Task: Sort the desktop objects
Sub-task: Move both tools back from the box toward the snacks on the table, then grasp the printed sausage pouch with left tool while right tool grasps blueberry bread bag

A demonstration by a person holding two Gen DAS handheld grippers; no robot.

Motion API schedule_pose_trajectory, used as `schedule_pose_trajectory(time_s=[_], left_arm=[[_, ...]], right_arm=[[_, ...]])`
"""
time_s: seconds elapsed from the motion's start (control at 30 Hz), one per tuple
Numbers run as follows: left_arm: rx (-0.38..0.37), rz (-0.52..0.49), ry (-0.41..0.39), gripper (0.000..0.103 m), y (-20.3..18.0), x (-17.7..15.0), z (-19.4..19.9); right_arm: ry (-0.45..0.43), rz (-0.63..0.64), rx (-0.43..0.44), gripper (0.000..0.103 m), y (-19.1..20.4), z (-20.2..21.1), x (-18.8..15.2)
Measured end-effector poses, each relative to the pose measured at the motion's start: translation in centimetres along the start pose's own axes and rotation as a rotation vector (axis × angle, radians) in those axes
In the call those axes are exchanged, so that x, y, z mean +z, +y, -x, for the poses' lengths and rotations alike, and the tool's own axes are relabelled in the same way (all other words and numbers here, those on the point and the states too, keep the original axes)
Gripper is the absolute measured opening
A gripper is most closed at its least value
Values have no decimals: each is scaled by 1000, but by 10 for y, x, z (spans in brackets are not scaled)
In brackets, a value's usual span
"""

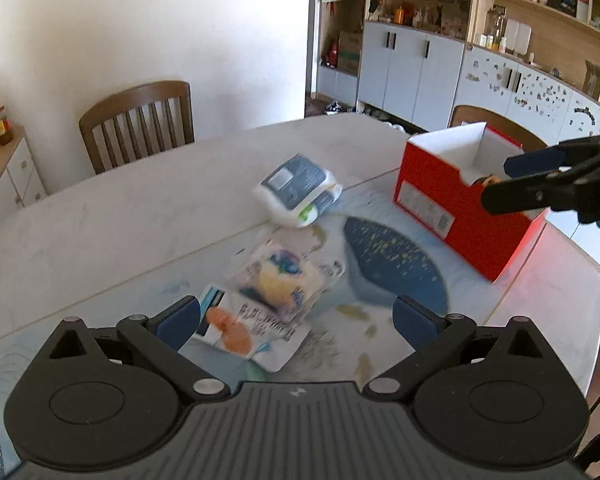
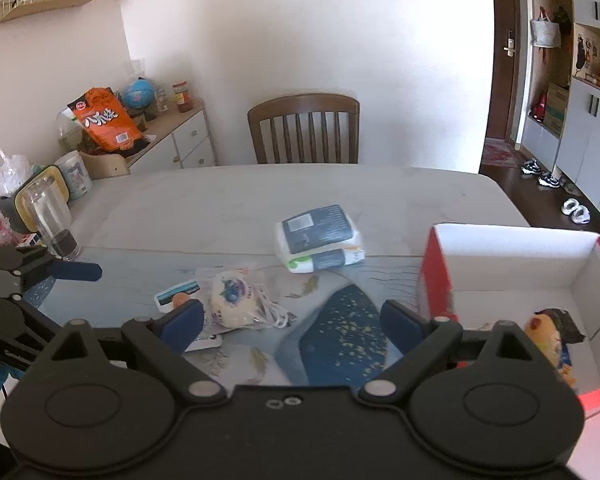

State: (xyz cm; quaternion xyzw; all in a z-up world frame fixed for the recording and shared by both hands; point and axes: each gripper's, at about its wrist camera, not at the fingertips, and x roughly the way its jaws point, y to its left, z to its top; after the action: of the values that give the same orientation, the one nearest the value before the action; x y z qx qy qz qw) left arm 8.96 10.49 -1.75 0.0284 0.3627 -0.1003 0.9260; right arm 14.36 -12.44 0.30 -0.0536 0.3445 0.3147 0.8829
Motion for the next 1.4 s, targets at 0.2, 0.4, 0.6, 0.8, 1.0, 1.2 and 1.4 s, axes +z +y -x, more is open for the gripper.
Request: schedule_pose_trajectory(time_s=[0.2,0.4,0.6,0.8,1.0,1.2,1.4], left_arm=[[-12,-49,18,103,16,-8,-17],[-19,-29,46,103,37,-10,-37],[-8,-8,69,103,57,-10,-53],[-23,11,85,103,69,-11,-73],[-48,38,105,103,77,-12,-92],[-59,102,127,103,89,-15,-106],[-78,142,131,103,92,-20,-115]], right_arm=[[19,10,-8,92,15,-21,1],[28,35,-6,91,26,-35,4],[49,51,-6,91,34,-56,8],[75,73,-3,88,43,-82,8],[96,92,13,84,45,-106,13],[134,106,21,82,49,-128,12],[171,103,29,80,55,-149,8]])
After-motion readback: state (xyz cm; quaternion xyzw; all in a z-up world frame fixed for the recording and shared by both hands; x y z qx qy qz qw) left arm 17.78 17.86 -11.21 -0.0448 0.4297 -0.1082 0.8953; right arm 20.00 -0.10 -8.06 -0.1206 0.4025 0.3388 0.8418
